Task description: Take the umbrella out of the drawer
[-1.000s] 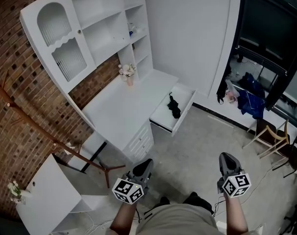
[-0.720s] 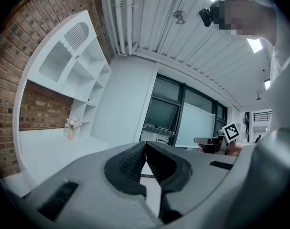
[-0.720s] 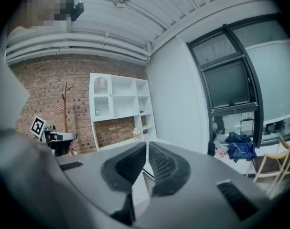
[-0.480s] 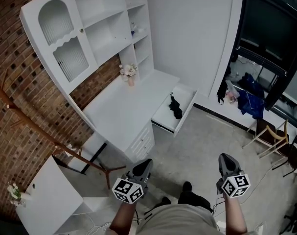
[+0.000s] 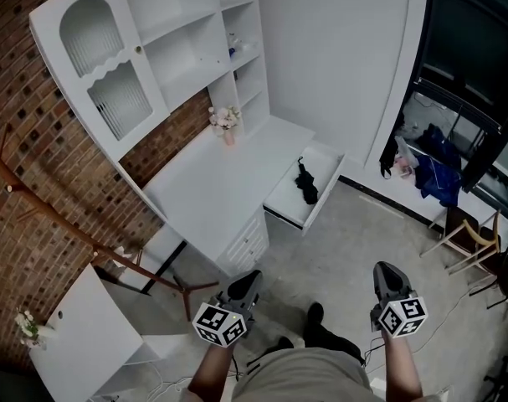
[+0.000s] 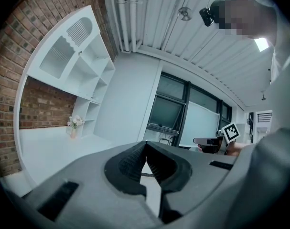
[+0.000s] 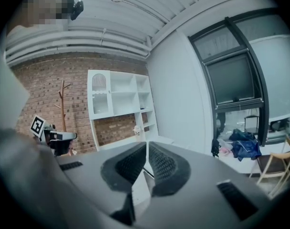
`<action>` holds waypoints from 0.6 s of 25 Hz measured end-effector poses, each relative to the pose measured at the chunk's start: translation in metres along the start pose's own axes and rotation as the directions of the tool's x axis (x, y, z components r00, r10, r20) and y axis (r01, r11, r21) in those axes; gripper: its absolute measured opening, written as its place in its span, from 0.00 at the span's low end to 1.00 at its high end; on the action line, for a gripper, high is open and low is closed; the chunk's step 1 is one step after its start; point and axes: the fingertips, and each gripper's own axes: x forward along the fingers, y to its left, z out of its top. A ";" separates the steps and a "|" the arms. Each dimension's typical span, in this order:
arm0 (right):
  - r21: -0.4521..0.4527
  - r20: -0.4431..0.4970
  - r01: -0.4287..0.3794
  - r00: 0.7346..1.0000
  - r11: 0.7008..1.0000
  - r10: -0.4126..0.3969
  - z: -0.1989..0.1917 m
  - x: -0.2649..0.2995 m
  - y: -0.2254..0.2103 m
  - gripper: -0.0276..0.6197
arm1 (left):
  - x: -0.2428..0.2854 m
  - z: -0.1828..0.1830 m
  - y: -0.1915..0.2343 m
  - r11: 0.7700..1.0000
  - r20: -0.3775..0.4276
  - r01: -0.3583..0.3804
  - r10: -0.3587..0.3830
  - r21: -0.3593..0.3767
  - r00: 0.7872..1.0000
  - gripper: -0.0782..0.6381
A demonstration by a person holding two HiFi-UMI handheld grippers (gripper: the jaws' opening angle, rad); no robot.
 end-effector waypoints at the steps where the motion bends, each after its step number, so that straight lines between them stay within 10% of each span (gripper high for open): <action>1: -0.001 -0.003 -0.004 1.000 1.000 0.004 0.000 0.005 -0.003 0.09 | 0.004 0.000 0.001 1.000 -0.002 -0.003 0.003 0.000 1.000 0.14; 15: -0.041 -0.052 -0.085 0.995 0.996 0.082 0.017 0.086 -0.057 0.10 | 0.086 0.005 0.019 0.998 -0.018 -0.064 0.064 -0.012 0.998 0.14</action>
